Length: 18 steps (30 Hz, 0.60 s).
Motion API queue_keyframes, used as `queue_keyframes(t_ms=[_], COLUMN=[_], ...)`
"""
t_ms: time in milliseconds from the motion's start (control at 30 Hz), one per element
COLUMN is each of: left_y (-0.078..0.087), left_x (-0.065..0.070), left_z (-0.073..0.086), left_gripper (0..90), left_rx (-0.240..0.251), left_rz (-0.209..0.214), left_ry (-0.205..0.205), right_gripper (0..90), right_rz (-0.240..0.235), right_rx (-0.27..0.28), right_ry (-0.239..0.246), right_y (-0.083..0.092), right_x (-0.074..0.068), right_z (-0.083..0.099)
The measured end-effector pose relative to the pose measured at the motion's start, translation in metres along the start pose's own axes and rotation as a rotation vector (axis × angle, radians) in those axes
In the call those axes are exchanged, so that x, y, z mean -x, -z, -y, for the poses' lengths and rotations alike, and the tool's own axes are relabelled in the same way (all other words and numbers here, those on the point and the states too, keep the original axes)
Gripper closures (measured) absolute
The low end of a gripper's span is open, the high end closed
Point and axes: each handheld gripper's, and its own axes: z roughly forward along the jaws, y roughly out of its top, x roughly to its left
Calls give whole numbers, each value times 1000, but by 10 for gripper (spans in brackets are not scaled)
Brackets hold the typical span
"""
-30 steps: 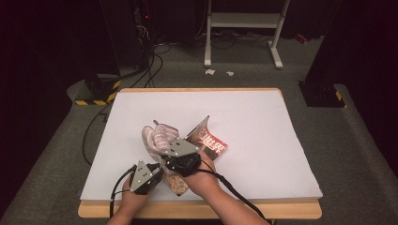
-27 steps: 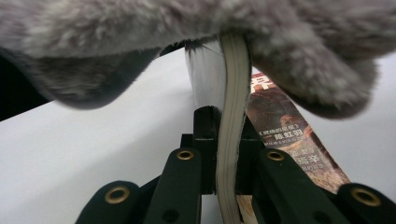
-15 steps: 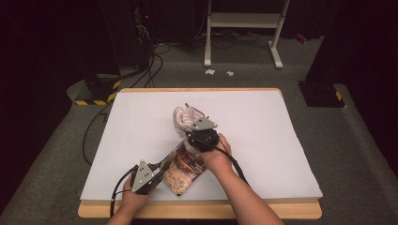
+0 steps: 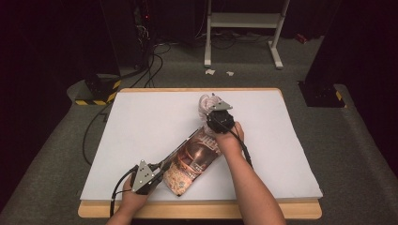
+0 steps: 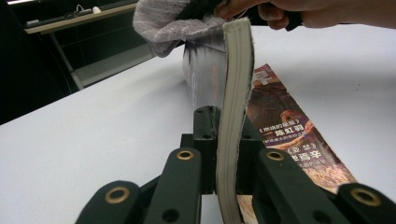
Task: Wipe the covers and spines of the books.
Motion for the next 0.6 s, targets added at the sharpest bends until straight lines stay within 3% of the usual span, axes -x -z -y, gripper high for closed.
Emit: queue_keyframes(t_ms=[167, 300, 533, 600], left_y=[1, 1, 1, 1], left_x=[-3, -2, -4, -4], left_z=[1, 2, 3, 3], left_gripper=[832, 830, 827, 825], left_rx=[10, 14, 7, 5], left_rz=[5, 1, 0, 0], left_ry=[19, 21, 38, 41], right_gripper=[669, 666, 663, 661], right_rz=[40, 65, 74, 72], right_rx=[-18, -13, 37, 61], right_ry=[-20, -26, -36, -41], right_y=[-3, 5, 41, 59], right_x=[14, 23, 36, 41], right_z=[1, 4, 11, 17])
